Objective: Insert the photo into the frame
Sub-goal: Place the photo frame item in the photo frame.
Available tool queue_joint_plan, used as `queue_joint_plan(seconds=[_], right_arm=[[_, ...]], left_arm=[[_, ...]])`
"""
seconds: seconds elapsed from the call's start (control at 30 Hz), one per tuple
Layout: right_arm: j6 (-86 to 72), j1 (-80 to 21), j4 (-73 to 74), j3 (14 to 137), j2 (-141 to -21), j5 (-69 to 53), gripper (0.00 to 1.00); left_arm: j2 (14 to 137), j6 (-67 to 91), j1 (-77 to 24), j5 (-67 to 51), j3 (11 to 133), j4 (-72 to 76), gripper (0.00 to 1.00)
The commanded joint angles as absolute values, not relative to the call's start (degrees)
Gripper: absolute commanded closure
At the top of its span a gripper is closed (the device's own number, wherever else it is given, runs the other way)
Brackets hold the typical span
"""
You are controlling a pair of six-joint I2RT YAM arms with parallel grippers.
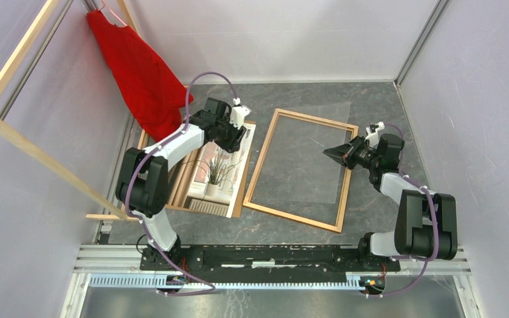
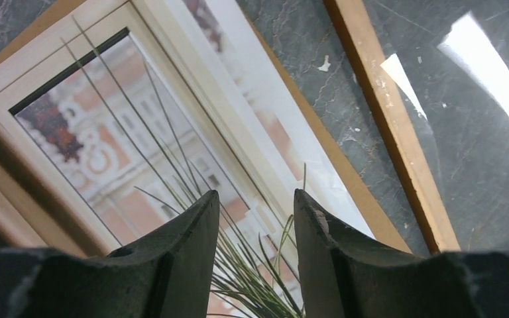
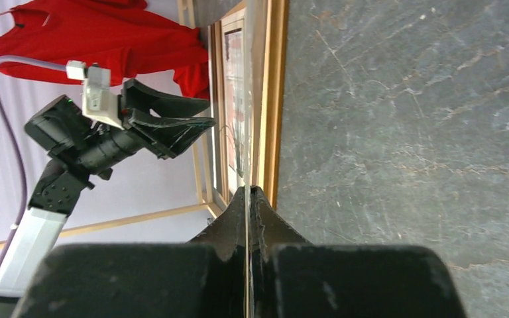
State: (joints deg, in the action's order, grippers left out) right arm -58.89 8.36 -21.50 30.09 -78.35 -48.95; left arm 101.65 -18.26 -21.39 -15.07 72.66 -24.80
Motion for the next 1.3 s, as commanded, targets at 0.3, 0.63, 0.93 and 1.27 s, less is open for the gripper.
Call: queue_joint_plan(seconds=[0.3,0.63,0.93,1.27], right_arm=[[-51.26,8.67,-19.58,27.82,-81.11,-45.35,1.00],[-49.67,11.73,-21.63,23.91,-81.46,-45.96,1.00],[-47.98,12.42,-21.19,24.17,-82.49,-46.98,1.00],[-47.63,13.10,-21.08,23.77,-82.28,-46.85,1.00]], left_arm=[[103.09,-18.94,-25.75,-13.65,70.84,-22.61,0.48],[103.07,-19.09,-26.23,-12.97,70.31,-22.37,0.48],[103.01,-19.42,-26.99,-12.30,70.14,-22.34,0.48],[103.33,-19.56,-27.49,-11.93,70.23,-22.32,0.48]])
